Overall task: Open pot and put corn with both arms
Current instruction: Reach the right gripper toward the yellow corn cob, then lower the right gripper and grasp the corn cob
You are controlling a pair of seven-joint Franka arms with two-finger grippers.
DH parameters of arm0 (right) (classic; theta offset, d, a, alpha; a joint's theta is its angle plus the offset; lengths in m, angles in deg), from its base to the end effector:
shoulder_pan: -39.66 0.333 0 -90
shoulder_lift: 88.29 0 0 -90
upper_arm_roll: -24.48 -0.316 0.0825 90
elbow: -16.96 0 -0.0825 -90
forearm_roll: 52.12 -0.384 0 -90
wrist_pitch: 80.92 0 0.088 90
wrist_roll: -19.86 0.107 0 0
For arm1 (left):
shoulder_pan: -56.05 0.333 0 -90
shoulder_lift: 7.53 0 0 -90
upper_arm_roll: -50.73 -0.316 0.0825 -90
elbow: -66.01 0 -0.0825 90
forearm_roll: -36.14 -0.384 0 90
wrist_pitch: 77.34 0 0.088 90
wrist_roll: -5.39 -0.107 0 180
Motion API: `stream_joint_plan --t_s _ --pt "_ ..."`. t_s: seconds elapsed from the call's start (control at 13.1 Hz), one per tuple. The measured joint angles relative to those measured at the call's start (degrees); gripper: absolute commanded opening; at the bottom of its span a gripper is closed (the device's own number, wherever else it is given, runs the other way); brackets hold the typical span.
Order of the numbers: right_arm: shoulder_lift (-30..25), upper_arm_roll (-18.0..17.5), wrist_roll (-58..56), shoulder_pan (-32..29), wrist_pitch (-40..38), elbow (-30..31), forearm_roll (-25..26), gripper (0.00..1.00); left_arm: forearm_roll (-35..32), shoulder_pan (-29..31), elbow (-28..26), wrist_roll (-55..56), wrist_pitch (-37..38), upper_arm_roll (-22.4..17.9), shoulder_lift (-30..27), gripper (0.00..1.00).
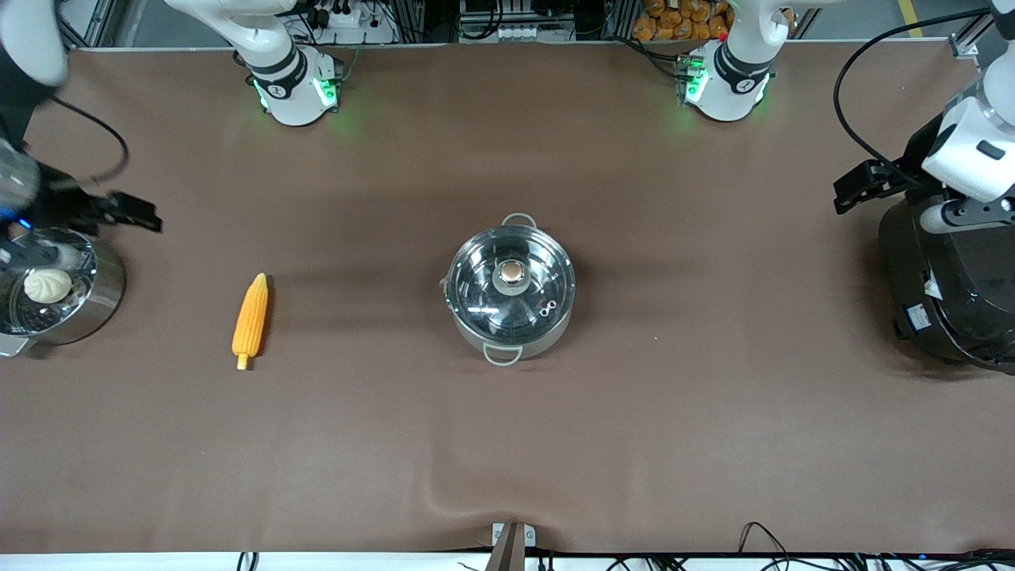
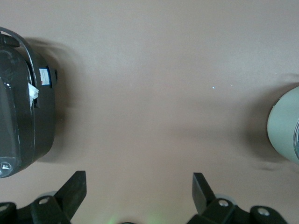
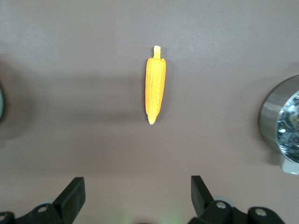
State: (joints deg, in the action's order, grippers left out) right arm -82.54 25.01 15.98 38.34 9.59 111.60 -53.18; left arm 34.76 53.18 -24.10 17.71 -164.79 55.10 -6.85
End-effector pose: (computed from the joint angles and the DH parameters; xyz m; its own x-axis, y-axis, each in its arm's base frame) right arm 0.5744 -0.0164 0.5305 0.9848 0.0356 -0.1700 0.0311 -0.9991 -0.0288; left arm 0.5489 -0.0668 0.6133 0.9946 0.0897 -0.0519 0.0879 -0.9955 -0.0351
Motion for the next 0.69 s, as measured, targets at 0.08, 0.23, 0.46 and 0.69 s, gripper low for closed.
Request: stream_joint_plan --t_s 0.08,0.23,0.46,0.69 --pt "0.54 0.02 0.00 0.00 3.31 2.65 0.00 1.00 0.49 -0.02 0.00 0.00 0.00 0.04 0.29 1.00" --pt "1.67 0.06 0.00 0.00 9.65 7.48 0.00 1.00 0.90 -0.05 0.02 0.00 -0.01 0.10 0.61 1.00" --pt "4.32 0.12 0.00 0.00 17.72 12.39 0.00 1.00 0.91 -0.05 0.06 0.00 -0.01 0.10 0.66 1.00" --pt "8.58 0.38 0.01 -0.41 21.34 13.97 0.00 1.00 0.92 -0.06 0.09 0.00 -0.01 0.11 0.66 1.00"
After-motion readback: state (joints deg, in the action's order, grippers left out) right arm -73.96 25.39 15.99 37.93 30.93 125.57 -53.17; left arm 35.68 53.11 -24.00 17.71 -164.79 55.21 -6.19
